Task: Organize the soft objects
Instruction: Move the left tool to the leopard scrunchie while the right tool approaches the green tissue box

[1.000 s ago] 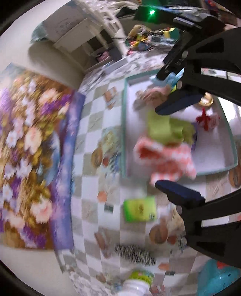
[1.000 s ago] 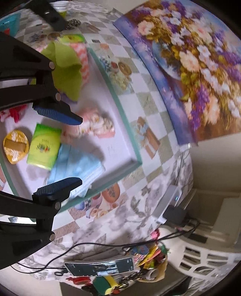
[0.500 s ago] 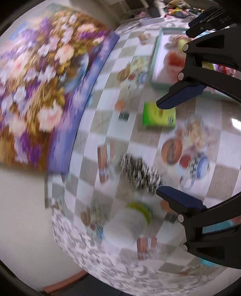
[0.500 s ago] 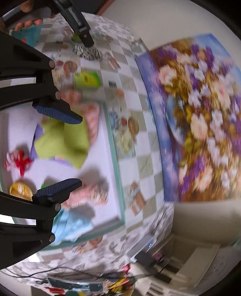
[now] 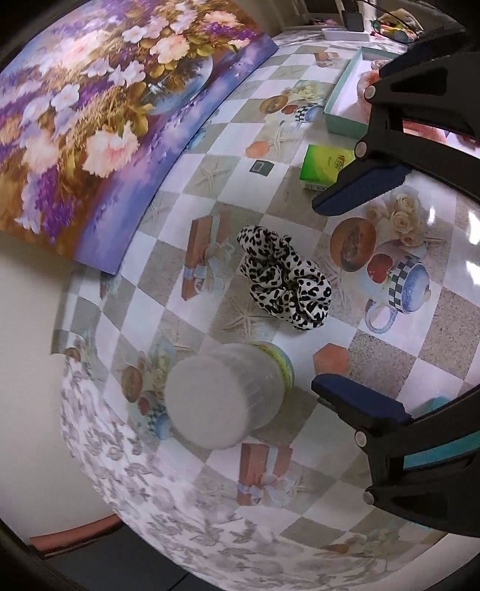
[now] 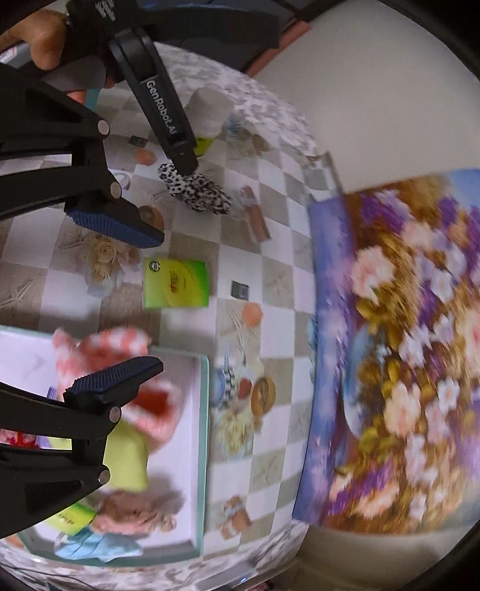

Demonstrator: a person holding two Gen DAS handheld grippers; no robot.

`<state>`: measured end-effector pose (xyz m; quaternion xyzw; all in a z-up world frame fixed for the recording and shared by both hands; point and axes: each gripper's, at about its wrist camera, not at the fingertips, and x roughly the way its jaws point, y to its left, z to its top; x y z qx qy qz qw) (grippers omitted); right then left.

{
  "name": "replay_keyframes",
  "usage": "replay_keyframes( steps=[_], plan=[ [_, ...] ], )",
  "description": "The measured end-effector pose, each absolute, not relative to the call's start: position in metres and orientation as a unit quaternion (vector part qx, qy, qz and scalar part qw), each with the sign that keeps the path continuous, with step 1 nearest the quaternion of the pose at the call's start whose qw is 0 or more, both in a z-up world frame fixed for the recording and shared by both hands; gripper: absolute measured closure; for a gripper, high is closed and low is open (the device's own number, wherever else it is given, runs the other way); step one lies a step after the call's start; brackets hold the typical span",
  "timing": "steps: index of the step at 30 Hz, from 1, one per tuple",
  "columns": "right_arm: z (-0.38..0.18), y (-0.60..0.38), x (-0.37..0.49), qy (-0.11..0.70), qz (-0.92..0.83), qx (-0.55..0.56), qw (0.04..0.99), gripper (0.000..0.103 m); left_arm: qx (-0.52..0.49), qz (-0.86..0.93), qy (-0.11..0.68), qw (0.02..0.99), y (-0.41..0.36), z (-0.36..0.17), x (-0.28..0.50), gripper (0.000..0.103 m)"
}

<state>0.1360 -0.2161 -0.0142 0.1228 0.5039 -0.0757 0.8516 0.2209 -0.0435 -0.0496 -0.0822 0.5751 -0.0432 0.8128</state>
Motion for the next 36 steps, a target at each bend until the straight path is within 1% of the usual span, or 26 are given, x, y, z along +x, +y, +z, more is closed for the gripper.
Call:
replay_keyframes(
  steps=[6, 18, 27, 29, 30, 36],
  plan=[
    [-0.039, -0.203, 0.156, 0.529, -0.066, 0.098, 0.841, 0.038, -0.096, -0.037, 0.587, 0.803, -0.046, -0.065, 0.227, 0.015],
    [-0.071, -0.200, 0.179, 0.548, -0.057, 0.103, 0.828, 0.038, -0.121, -0.007, 0.593, 0.796, -0.031, -0.079, 0.238, 0.015],
    [-0.093, -0.194, 0.187, 0.562, -0.055, 0.094, 0.820, 0.038, -0.125, -0.019, 0.593, 0.795, -0.033, -0.082, 0.242, 0.015],
    [-0.095, -0.194, 0.188, 0.562, -0.052, 0.094, 0.820, 0.043, -0.125, -0.020, 0.594, 0.794, -0.035, -0.084, 0.243, 0.015],
    [-0.095, -0.194, 0.188, 0.563, -0.051, 0.092, 0.820, 0.051, -0.125, -0.019, 0.594, 0.794, -0.036, -0.085, 0.243, 0.015],
    [-0.095, -0.192, 0.186, 0.564, -0.043, 0.088, 0.820, 0.052, -0.134, -0.017, 0.589, 0.797, -0.042, -0.087, 0.243, 0.015]
  ],
)
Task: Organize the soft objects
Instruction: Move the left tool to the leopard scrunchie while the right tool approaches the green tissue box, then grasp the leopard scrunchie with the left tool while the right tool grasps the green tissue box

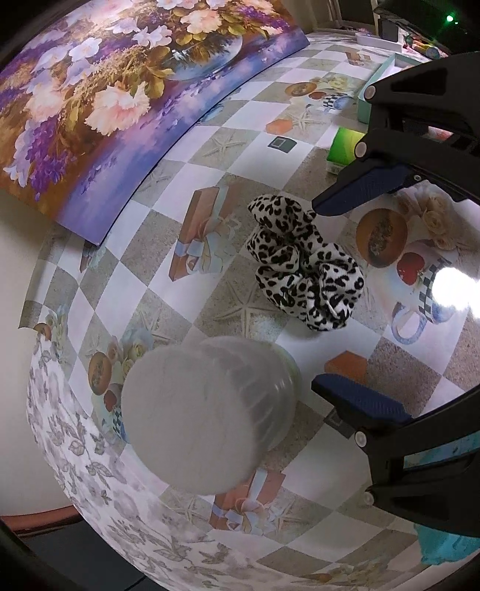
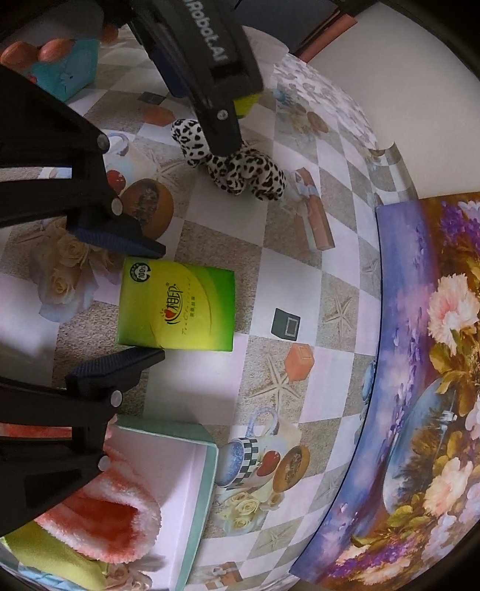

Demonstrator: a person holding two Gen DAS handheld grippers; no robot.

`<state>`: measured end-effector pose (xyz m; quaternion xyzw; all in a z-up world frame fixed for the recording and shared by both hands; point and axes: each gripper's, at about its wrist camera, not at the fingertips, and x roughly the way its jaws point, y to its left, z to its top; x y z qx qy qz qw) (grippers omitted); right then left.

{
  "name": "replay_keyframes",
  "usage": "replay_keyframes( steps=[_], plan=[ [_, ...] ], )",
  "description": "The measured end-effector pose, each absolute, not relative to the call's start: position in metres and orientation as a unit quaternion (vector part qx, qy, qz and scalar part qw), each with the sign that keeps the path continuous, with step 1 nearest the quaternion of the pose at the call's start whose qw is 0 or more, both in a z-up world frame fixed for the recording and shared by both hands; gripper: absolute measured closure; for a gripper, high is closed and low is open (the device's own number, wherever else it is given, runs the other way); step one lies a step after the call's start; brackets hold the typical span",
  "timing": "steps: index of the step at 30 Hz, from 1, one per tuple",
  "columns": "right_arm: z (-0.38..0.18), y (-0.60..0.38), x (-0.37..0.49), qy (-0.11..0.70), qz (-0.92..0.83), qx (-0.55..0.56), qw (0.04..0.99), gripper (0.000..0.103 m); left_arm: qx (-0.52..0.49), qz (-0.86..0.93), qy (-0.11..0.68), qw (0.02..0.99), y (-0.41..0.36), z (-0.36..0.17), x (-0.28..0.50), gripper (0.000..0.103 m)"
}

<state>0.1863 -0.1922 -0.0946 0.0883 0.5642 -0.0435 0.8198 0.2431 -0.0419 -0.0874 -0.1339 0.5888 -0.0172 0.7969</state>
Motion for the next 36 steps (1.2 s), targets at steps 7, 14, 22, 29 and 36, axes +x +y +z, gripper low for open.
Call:
replay_keyframes(
  steps=[7, 14, 22, 29, 36],
  plan=[
    [-0.087, -0.199, 0.181, 0.560, -0.038, 0.104, 0.821, 0.052, -0.136, -0.015, 0.585, 0.799, -0.051, -0.096, 0.246, 0.015],
    [-0.086, -0.200, 0.181, 0.559, -0.031, 0.113, 0.820, 0.052, -0.154, -0.011, 0.565, 0.811, -0.049, -0.096, 0.249, 0.025],
    [-0.088, -0.200, 0.181, 0.561, -0.027, 0.116, 0.819, 0.052, -0.173, -0.018, 0.556, 0.813, -0.041, -0.098, 0.247, 0.060],
    [-0.087, -0.200, 0.180, 0.562, -0.025, 0.116, 0.819, 0.052, -0.162, -0.030, 0.556, 0.815, -0.045, -0.093, 0.244, 0.081],
    [-0.073, -0.199, 0.165, 0.554, -0.026, 0.113, 0.824, 0.052, -0.169, -0.046, 0.553, 0.814, -0.047, -0.078, 0.233, 0.084]
  ],
)
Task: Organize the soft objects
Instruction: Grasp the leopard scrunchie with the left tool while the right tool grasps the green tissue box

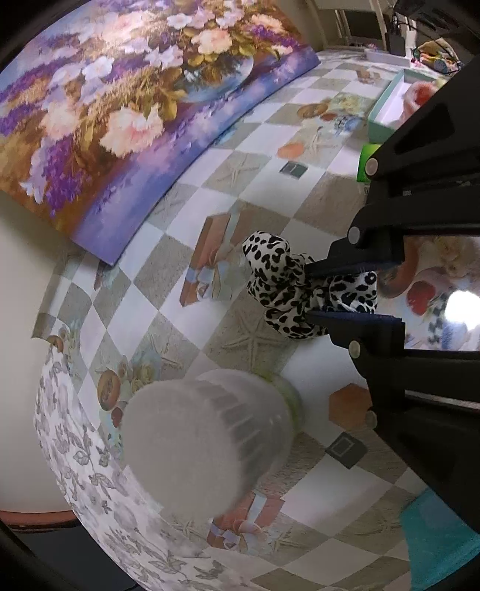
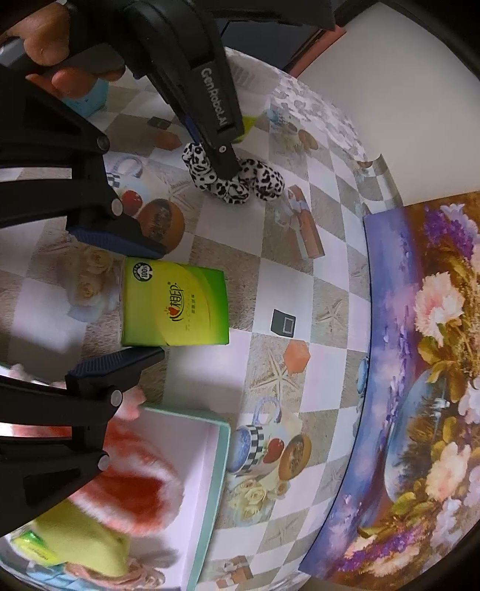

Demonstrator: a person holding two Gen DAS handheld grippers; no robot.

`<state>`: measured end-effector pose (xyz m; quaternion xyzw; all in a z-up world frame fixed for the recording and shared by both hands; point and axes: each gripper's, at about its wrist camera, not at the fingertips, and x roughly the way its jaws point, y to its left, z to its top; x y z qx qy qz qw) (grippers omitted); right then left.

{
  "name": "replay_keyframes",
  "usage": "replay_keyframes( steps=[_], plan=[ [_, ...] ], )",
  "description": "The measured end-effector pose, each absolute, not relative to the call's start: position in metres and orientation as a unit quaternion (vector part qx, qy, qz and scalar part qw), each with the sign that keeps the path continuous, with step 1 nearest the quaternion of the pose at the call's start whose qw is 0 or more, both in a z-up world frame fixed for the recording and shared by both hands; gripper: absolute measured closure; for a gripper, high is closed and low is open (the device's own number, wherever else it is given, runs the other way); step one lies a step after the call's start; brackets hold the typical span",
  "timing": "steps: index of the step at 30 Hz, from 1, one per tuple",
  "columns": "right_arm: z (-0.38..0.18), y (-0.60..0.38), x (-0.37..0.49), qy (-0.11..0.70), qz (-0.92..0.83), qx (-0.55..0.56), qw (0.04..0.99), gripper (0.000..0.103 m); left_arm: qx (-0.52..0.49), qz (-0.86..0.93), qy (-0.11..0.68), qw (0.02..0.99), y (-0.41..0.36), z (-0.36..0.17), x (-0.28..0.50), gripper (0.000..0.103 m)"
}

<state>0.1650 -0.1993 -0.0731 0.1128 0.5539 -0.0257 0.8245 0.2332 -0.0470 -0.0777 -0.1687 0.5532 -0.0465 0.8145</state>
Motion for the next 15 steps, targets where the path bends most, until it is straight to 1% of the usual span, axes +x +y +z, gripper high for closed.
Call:
replay_keyframes(
  steps=[11, 15],
  plan=[
    [-0.046, -0.204, 0.124, 0.535, -0.037, 0.129, 0.834, 0.052, -0.144, -0.094, 0.523, 0.835, -0.062, -0.026, 0.188, 0.084],
    [-0.034, -0.207, 0.104, 0.525, -0.049, 0.129, 0.840, 0.052, -0.141, -0.117, 0.500, 0.847, -0.059, -0.001, 0.171, 0.084]
  ],
)
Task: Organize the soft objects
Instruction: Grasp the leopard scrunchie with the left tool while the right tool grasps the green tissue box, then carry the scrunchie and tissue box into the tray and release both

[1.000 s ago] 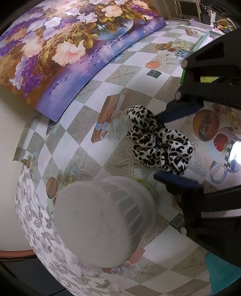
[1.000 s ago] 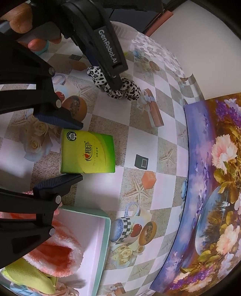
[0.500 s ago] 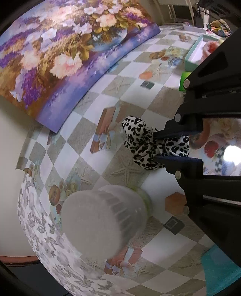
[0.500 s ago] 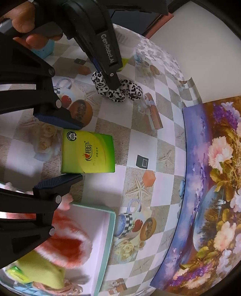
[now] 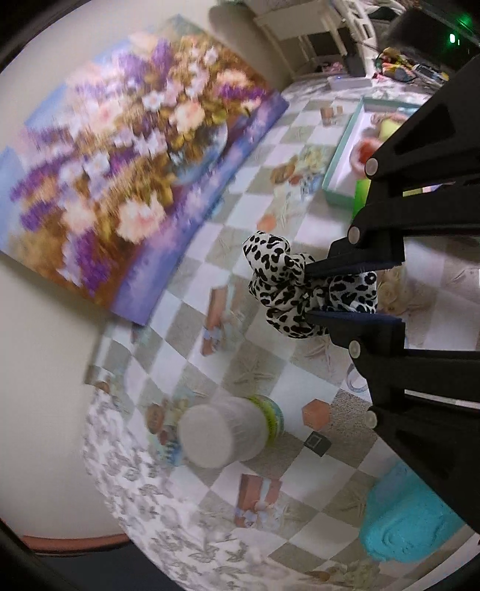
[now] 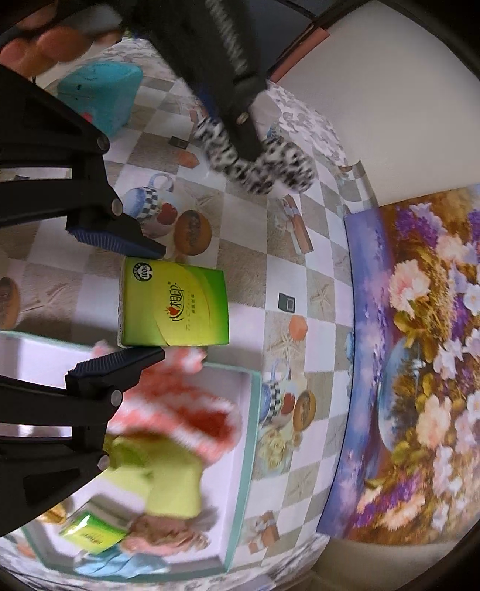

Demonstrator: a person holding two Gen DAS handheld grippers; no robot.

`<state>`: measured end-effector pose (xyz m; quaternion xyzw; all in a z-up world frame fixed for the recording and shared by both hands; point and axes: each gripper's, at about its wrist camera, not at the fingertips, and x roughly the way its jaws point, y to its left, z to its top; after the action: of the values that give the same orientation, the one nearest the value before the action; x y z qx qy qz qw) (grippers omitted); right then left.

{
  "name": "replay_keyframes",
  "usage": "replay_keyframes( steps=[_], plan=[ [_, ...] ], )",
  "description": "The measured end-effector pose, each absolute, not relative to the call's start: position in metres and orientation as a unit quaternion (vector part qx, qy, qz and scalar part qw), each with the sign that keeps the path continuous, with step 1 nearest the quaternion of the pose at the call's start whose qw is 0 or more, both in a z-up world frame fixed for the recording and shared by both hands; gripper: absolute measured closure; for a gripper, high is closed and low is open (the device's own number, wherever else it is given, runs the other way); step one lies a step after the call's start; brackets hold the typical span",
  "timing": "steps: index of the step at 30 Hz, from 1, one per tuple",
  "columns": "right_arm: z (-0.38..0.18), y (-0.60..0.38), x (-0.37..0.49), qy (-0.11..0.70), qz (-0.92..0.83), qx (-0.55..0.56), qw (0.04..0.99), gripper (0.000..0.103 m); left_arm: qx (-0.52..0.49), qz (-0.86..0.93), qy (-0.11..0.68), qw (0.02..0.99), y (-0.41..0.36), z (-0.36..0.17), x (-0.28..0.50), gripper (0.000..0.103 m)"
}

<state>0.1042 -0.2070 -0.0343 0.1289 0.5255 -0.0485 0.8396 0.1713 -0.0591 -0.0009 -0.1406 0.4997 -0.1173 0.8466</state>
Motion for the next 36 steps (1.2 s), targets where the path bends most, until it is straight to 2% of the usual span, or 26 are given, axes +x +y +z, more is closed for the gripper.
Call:
replay_keyframes(
  steps=[6, 12, 23, 32, 33, 36],
  plan=[
    [-0.012, -0.227, 0.070, 0.501, -0.083, 0.152, 0.848, 0.052, -0.121, -0.156, 0.472, 0.859, -0.065, 0.025, 0.136, 0.084],
    [-0.004, -0.256, 0.034, 0.487, -0.126, 0.185, 0.844, 0.052, -0.079, -0.201, 0.470, 0.856, -0.092, 0.023, 0.100, 0.084],
    [-0.047, -0.333, -0.017, 0.529, -0.233, 0.253, 0.776, 0.052, 0.003, -0.285, 0.514, 0.809, -0.165, -0.010, 0.052, 0.083],
    [-0.064, -0.346, -0.020, 0.541, -0.237, 0.266, 0.762, 0.052, 0.046, -0.304, 0.554, 0.774, -0.197, -0.044, 0.046, 0.083],
    [-0.064, -0.345, -0.019, 0.542, -0.237, 0.265, 0.762, 0.052, 0.047, -0.304, 0.558, 0.771, -0.198, -0.046, 0.046, 0.082],
    [-0.061, -0.344, -0.018, 0.537, -0.240, 0.262, 0.765, 0.052, 0.042, -0.301, 0.573, 0.761, -0.198, -0.052, 0.049, 0.070]
  ],
)
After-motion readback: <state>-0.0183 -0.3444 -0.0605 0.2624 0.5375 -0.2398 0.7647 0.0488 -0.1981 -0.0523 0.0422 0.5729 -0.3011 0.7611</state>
